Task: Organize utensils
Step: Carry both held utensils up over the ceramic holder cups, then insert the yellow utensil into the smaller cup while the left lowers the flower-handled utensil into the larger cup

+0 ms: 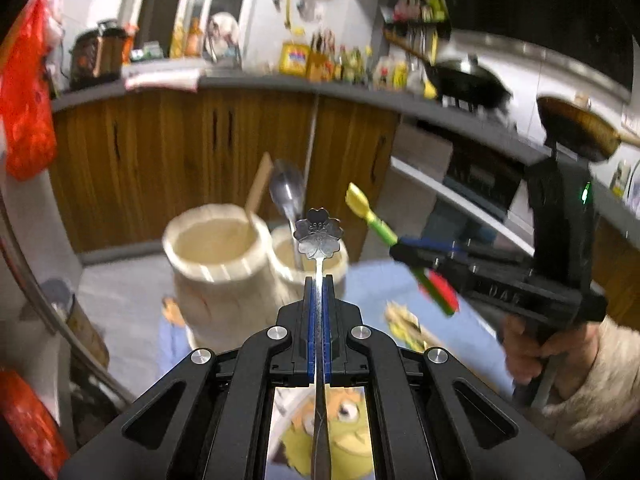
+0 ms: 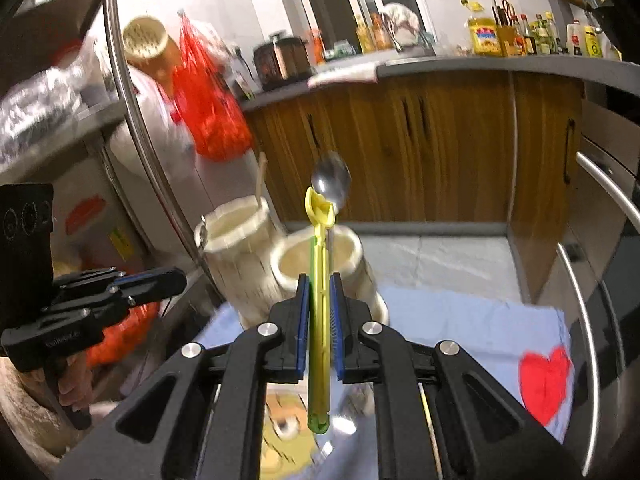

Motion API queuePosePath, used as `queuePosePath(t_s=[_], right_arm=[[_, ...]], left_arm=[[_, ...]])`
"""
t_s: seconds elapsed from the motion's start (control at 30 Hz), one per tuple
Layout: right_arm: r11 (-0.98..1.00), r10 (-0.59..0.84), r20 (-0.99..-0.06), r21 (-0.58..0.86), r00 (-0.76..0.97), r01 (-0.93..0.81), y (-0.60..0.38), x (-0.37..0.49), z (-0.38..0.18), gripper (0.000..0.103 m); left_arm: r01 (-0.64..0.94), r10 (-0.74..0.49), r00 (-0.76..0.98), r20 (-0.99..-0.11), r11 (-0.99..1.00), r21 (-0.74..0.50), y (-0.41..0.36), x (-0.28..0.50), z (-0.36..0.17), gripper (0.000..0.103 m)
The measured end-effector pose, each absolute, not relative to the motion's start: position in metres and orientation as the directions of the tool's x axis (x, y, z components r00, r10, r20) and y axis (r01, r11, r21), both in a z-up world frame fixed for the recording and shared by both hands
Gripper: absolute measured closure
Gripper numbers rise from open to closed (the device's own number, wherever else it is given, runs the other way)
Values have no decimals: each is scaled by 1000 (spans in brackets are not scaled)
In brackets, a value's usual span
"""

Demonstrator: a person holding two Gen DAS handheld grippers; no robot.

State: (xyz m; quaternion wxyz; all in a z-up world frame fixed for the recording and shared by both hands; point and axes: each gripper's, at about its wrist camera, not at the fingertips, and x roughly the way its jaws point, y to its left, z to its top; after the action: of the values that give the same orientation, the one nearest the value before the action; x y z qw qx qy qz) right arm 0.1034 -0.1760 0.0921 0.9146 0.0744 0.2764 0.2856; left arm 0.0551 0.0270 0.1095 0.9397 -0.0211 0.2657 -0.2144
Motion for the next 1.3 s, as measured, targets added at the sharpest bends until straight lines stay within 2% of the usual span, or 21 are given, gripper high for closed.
queuePosePath(t_s=[0.13,0.2,0.33,0.77,1.3], right_arm=[[786,614,-375,368,695,-496,-172,126,106,93],[765,634,-332,403,699,-503,-170,139,109,93],[749,643,-289,432,709,-503,-168,159,107,93],[722,658,-287,501,696,-477,-154,194,70,93],[739,654,-303,452,694,-499,-145,184,55,93]], left_arm=[[359,-391,839,-377,920,-157,42,73,144,100],[346,-393,865,-312,917,-197,54,88,159,100],[320,-372,898,-234,919,-230,67,116,170,100],[232,-271,947,-173,948,-217,70,164,144,100],[253,-294,924,-243,949,-187,66,147,114,100]])
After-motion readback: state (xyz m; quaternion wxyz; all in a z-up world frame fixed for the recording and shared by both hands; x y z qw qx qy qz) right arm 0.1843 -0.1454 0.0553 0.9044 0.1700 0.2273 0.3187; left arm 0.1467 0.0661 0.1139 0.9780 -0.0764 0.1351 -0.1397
